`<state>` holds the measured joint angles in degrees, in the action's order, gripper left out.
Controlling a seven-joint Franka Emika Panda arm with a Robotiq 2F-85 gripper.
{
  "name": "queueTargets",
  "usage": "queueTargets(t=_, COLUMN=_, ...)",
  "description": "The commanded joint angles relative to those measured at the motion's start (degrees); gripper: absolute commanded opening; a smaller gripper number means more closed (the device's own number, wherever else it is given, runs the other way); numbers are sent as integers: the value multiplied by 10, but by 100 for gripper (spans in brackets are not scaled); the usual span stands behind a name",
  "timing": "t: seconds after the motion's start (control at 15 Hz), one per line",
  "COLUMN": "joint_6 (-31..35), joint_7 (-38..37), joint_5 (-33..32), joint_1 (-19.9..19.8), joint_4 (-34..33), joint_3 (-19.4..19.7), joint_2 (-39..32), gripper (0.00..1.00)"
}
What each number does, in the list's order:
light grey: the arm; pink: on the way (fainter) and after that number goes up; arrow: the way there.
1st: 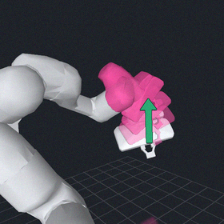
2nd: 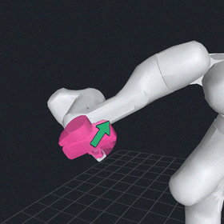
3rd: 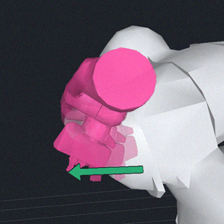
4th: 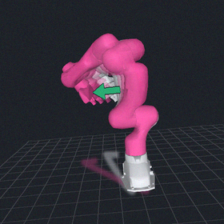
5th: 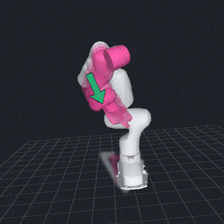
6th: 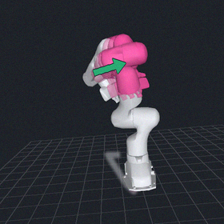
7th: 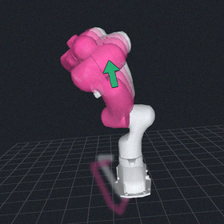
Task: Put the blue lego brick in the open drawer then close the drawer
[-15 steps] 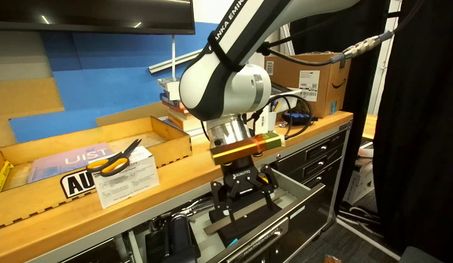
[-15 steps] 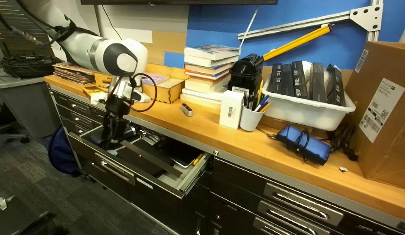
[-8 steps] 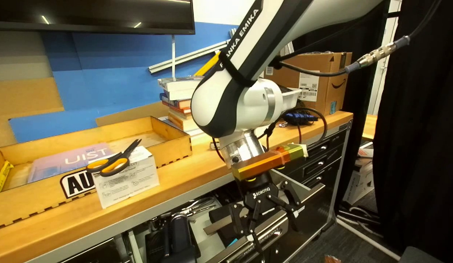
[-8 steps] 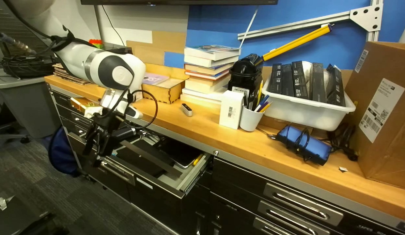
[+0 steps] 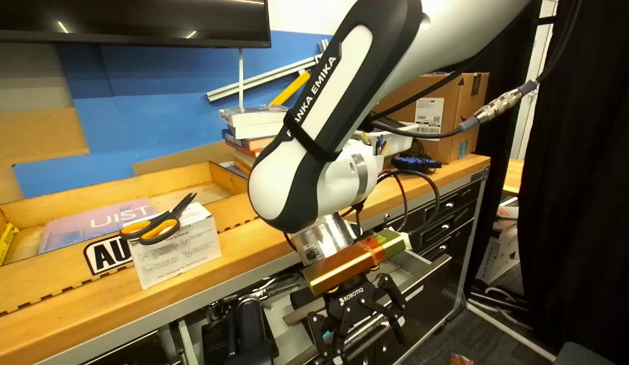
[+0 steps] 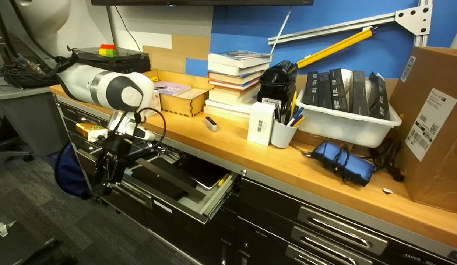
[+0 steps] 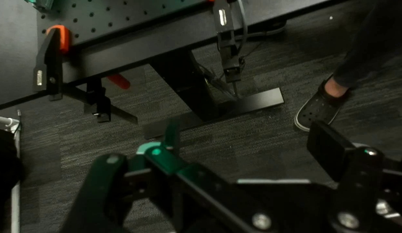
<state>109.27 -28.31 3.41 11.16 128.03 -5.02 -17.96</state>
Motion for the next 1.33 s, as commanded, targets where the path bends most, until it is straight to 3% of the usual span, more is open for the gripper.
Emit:
queueTargets(t=0.0, joint_6=44, joint_7=-40, joint_5=-18, joint_1=19, joint_4=-29, joint_3=1, joint_2=-8, gripper=100)
queueTargets(t=0.6, joint_6=114, joint_7=-94, joint_5=-102, joint_1=52, joint_4=-151, joint_3=8, joint_2=-68, gripper=100)
queueTargets(t=0.87, joint_6=82, joint_7=-107, joint_5=-189, joint_1=79, joint_4=-222, joint_3=29, joint_2=-124, gripper=100)
queueTargets(t=1.07, joint_6=103, joint_7=-140, joint_5=-255, joint_1=103, joint_4=-263, joint_3=46, joint_2=-156, gripper=100)
queueTargets(t=1.27, joint_6=132, joint_7=-179, joint_5=-276, joint_1=115, joint_4=-264, joint_3=50, joint_2=-143, gripper=100)
